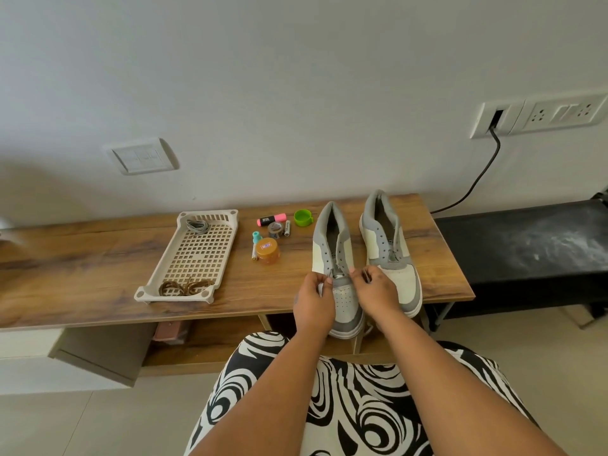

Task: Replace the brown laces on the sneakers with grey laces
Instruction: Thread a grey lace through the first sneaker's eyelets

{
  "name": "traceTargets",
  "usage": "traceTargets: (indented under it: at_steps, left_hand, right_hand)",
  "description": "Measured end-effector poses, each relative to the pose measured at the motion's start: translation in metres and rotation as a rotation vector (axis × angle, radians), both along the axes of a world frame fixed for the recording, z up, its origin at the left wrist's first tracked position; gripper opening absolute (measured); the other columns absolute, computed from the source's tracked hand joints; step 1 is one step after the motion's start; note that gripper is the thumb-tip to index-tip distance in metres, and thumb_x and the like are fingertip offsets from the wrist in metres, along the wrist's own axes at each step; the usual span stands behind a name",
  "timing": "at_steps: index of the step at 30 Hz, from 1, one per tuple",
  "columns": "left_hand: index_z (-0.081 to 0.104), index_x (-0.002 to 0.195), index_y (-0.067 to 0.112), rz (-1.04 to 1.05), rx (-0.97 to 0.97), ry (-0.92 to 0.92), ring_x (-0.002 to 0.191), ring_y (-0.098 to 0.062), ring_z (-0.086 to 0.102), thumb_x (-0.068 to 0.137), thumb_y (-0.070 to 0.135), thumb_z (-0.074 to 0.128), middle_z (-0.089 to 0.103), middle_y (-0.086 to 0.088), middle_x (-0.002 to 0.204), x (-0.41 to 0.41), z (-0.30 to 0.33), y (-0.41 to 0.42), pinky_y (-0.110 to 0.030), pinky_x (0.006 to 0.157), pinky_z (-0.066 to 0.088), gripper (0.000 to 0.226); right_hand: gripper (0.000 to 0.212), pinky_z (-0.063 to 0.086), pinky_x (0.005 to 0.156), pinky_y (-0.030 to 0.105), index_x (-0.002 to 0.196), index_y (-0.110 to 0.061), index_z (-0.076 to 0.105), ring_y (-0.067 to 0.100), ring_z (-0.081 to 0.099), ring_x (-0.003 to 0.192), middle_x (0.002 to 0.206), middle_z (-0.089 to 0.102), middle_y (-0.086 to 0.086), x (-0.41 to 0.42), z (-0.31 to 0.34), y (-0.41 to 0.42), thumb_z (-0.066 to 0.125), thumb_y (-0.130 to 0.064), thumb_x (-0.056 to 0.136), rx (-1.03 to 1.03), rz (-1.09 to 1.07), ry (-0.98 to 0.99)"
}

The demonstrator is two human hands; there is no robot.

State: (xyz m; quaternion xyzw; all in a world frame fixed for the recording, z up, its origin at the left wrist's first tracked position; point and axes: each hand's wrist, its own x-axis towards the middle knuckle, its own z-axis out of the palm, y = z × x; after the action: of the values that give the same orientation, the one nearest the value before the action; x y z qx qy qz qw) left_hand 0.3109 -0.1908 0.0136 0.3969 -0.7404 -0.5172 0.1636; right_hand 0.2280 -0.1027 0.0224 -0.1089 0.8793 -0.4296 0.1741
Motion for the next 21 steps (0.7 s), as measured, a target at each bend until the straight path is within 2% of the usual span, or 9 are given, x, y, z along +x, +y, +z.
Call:
traceTargets:
  at_steps: [2,4,7,10,12,14,16,18,21]
  left_hand:
    - [0.057,0.099,0.026,0.020,0.012,-0.014,0.103,-0.016,0.057,0.100,0.036,0.051,0.062,0.009,0.098,0.001,0.003,0.000,-0.041,0.087,0.052,0.012]
    - [0.060,0.103,0.026,0.056,-0.055,-0.025,0.106,-0.016,0.052,0.099,0.037,0.052,0.061,0.011,0.102,0.002,0.006,-0.001,-0.037,0.086,0.048,0.014]
    - [0.063,0.105,0.025,0.085,-0.149,-0.010,0.107,-0.016,0.044,0.099,0.034,0.054,0.059,0.008,0.108,0.002,0.022,-0.002,-0.031,0.086,0.037,0.015]
    - [0.060,0.092,0.034,-0.017,-0.115,0.122,0.101,-0.022,0.058,0.096,0.034,0.058,0.064,0.009,0.098,-0.003,0.052,-0.001,-0.038,0.084,0.050,0.005]
    - [0.060,0.088,0.037,-0.059,-0.187,0.200,0.092,-0.021,0.060,0.095,0.034,0.060,0.065,0.009,0.093,-0.009,0.084,0.000,-0.038,0.080,0.053,0.008]
    - [0.062,0.089,0.030,-0.066,-0.260,0.305,0.086,-0.014,0.061,0.094,0.032,0.062,0.066,0.008,0.090,-0.012,0.124,0.003,-0.032,0.076,0.052,0.006]
    - [0.064,0.089,0.027,-0.070,-0.284,0.404,0.082,-0.006,0.059,0.095,0.030,0.061,0.066,0.010,0.089,-0.012,0.168,0.008,-0.023,0.072,0.047,0.007]
    - [0.063,0.086,0.026,-0.075,-0.260,0.503,0.077,-0.004,0.058,0.095,0.028,0.061,0.066,0.011,0.084,-0.008,0.211,0.014,-0.019,0.069,0.045,0.010]
    - [0.066,0.083,0.022,-0.071,-0.218,0.635,0.068,-0.010,0.058,0.094,0.027,0.063,0.068,0.003,0.078,-0.003,0.266,0.017,-0.029,0.068,0.050,0.012]
  right_hand:
    - [0.038,0.033,0.079,0.027,0.119,-0.008,0.056,0.024,0.049,0.096,0.112,0.053,0.011,0.002,0.002,-0.004,0.038,-0.038,0.104,-0.005,-0.060,0.021]
    - [0.037,0.033,0.080,0.026,0.121,-0.005,0.056,0.022,0.047,0.095,0.120,0.052,0.015,0.005,0.005,-0.007,0.033,-0.029,0.106,-0.019,-0.093,0.041]
    - [0.033,0.042,0.079,0.032,0.118,-0.010,0.060,0.020,0.052,0.096,0.114,0.059,0.009,0.009,0.015,-0.008,0.032,-0.022,0.106,-0.080,-0.033,0.001]
    - [0.030,0.049,0.081,0.035,0.117,-0.018,0.064,0.018,0.056,0.092,0.099,0.060,0.000,0.014,0.044,-0.008,0.037,-0.023,0.105,-0.297,-0.016,0.018]
    - [0.027,0.054,0.085,0.041,0.106,-0.032,0.067,0.020,0.060,0.086,0.091,0.062,-0.003,0.018,0.078,-0.011,0.041,-0.024,0.105,-0.487,-0.039,0.008]
    - [0.028,0.053,0.095,0.045,0.096,-0.038,0.067,0.020,0.065,0.098,0.095,0.067,-0.008,0.021,0.117,-0.013,0.046,-0.023,0.103,-0.670,-0.046,-0.007]
    - [0.023,0.050,0.101,0.039,0.105,-0.030,0.071,0.015,0.063,0.110,0.107,0.069,-0.008,0.022,0.158,-0.013,0.051,-0.020,0.102,-0.801,-0.045,0.031]
    - [0.019,0.051,0.098,0.032,0.112,-0.019,0.071,0.011,0.065,0.107,0.107,0.071,-0.005,0.024,0.202,-0.010,0.058,-0.019,0.098,-0.904,-0.041,0.096]
    - [0.015,0.055,0.091,0.029,0.105,-0.014,0.073,0.016,0.068,0.101,0.101,0.074,0.000,0.029,0.262,-0.003,0.067,-0.016,0.092,-1.035,-0.021,0.125]
